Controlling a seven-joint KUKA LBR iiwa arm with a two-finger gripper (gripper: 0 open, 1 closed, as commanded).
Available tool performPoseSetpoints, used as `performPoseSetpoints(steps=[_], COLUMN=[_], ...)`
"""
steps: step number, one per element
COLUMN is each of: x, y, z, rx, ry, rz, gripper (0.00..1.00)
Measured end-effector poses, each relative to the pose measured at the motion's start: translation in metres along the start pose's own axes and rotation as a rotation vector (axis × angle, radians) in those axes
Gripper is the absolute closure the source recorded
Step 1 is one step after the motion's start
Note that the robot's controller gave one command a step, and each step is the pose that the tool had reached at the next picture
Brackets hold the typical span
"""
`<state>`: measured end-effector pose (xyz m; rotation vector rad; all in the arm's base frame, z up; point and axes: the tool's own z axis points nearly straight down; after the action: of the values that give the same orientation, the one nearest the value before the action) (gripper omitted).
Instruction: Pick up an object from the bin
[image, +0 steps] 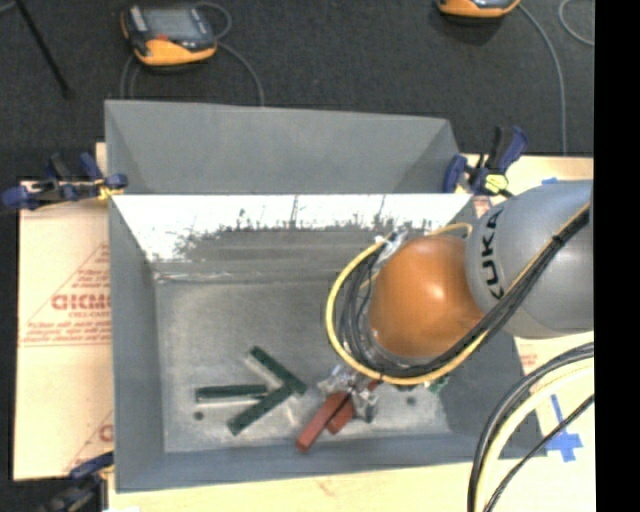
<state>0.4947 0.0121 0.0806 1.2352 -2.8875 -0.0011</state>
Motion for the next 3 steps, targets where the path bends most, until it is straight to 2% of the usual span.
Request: performPoseSetpoints(steps=[3], x=[0.000], y=[0.000], z=[-0.033], rx=[0.000], ry=[0.000], rz=[0.003], gripper=[1.00])
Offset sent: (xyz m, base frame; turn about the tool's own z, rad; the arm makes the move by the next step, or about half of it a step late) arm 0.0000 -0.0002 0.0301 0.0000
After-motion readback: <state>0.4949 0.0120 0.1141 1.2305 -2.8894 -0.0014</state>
